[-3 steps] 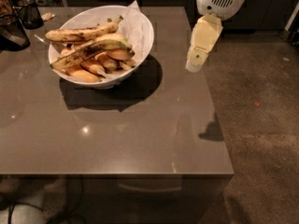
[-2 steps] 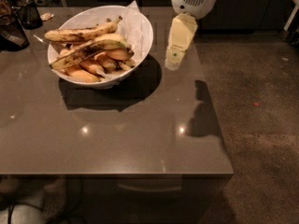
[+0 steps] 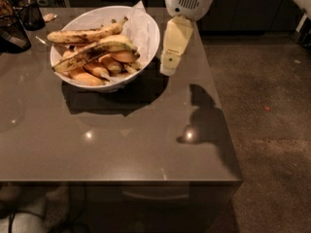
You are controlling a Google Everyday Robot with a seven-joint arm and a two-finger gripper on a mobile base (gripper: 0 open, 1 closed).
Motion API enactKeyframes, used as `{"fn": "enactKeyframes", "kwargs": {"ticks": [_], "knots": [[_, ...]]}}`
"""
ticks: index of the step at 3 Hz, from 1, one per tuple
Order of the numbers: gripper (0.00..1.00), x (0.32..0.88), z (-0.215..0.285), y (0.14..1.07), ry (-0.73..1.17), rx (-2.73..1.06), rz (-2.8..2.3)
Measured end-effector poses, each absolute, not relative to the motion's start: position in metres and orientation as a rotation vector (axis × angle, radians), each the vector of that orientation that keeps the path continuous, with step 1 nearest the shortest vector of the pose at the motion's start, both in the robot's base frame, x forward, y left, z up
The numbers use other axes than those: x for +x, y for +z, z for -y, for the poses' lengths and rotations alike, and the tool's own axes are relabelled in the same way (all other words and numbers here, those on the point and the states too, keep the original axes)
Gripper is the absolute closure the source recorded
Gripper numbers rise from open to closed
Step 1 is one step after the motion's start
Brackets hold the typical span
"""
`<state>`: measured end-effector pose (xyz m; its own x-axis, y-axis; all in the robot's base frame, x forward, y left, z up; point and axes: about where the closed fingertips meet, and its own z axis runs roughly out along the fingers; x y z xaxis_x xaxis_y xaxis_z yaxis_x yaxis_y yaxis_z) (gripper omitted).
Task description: Pick banana from white bowl
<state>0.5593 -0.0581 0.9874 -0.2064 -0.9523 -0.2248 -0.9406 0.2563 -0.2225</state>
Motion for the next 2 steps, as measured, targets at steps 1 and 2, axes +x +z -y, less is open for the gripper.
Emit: {"fn": "enactKeyframes", "kwargs": {"ticks": [1,2], "knots": [[0.00,0.546,0.033,0.985,-0.053,-1.829,-2.165],[0.00,0.540,0.010,0.984,-0.088,-1.887,-2.144]]}}
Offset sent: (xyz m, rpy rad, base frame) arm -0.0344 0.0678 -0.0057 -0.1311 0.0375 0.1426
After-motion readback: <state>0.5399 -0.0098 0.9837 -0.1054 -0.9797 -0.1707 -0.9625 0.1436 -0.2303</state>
